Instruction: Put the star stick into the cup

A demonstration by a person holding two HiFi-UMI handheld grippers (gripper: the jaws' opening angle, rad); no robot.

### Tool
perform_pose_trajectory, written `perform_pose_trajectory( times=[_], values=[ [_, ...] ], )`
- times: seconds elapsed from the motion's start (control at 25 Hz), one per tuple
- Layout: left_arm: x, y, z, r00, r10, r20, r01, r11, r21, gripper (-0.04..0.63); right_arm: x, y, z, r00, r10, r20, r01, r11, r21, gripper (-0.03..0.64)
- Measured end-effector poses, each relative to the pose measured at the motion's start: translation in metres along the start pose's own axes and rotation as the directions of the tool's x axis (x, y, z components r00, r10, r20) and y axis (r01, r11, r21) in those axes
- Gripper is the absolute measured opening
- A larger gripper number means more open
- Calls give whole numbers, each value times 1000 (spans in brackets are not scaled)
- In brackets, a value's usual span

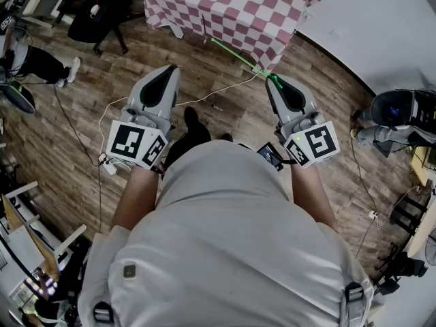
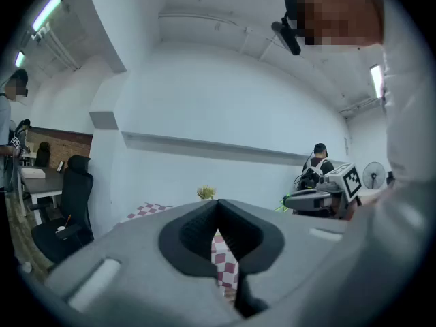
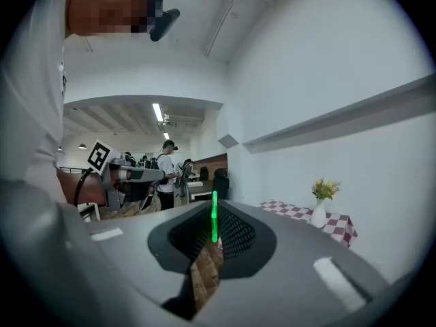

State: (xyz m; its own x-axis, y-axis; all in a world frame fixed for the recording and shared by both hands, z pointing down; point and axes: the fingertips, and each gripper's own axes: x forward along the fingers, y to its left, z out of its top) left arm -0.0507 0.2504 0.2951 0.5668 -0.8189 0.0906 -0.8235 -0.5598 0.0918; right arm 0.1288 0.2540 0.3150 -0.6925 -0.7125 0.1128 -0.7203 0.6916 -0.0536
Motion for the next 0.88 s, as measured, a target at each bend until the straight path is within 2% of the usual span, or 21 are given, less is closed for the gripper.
perform_pose_trajectory(
  times=[0.48,0.88],
  values=[
    [0,11,-1,1000,-4,-5,4,1000,-2,5,9,1,2,1000,-12,-2,12,1000,6,28],
    [0,56,-7,1000,6,-2,-6,1000,-24,5,50,8,5,1000,-14,-6,14,1000,-1,28]
  ],
)
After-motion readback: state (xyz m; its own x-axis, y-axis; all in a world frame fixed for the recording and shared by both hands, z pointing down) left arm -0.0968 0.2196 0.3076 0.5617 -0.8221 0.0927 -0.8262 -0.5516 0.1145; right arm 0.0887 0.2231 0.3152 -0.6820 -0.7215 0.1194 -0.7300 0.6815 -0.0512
